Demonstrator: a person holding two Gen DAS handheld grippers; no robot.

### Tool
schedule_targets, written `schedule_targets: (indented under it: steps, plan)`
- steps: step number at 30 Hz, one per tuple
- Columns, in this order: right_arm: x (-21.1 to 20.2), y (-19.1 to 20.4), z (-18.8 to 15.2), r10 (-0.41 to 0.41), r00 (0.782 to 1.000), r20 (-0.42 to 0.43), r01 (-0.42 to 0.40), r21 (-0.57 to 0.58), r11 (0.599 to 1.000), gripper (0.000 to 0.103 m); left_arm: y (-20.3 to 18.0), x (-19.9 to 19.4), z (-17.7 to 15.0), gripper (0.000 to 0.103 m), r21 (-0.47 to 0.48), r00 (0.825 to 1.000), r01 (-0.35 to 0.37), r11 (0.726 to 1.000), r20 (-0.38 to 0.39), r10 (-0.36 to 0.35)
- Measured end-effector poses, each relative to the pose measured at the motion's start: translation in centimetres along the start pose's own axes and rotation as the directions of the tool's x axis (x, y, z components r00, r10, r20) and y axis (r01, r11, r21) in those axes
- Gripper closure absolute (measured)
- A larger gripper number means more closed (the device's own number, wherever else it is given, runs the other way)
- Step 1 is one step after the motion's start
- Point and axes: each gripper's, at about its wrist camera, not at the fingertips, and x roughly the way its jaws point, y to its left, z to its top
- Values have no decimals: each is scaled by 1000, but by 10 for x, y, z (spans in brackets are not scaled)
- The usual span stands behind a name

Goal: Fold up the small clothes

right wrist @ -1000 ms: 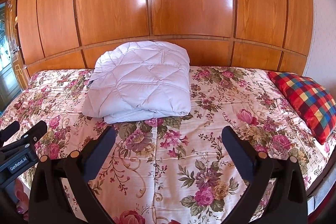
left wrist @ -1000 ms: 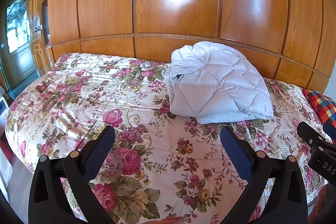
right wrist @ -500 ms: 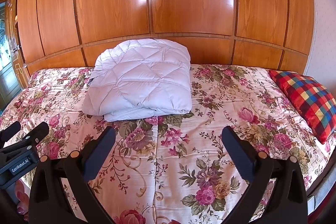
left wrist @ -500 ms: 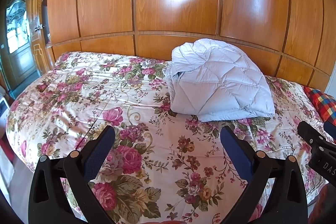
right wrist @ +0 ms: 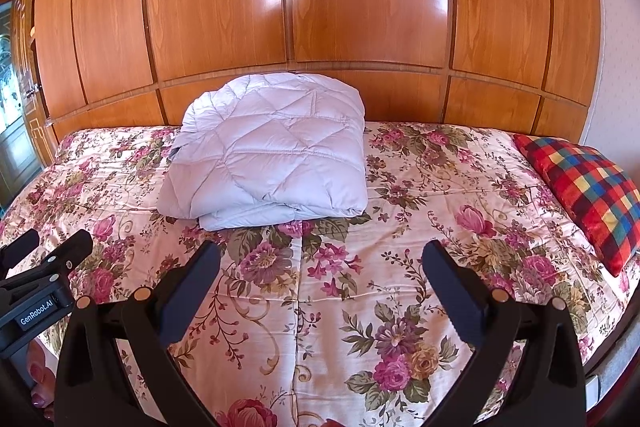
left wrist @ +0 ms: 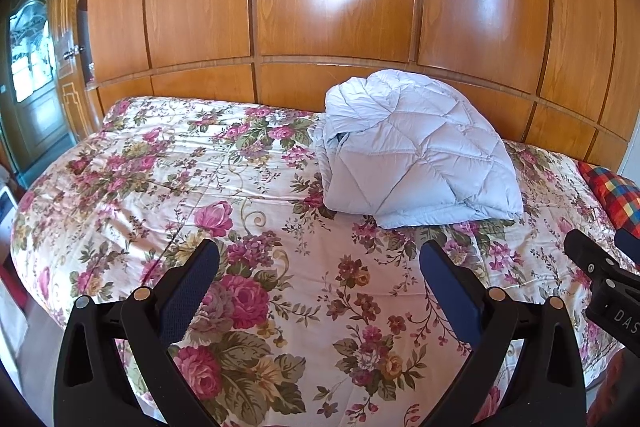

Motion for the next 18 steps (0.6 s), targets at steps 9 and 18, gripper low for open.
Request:
schedule_targets:
  steps: [9, 18]
  plan:
    - [1, 0, 0, 5, 1000, -7, -5, 2, 1000, 2, 3, 2, -1, 4, -19, 1000, 13, 1000, -19, -14]
    - [2, -1, 0, 8, 1000, -16, -8, 3, 1000, 2, 1, 5, -2, 4, 1, 1000, 11, 1000, -29, -11]
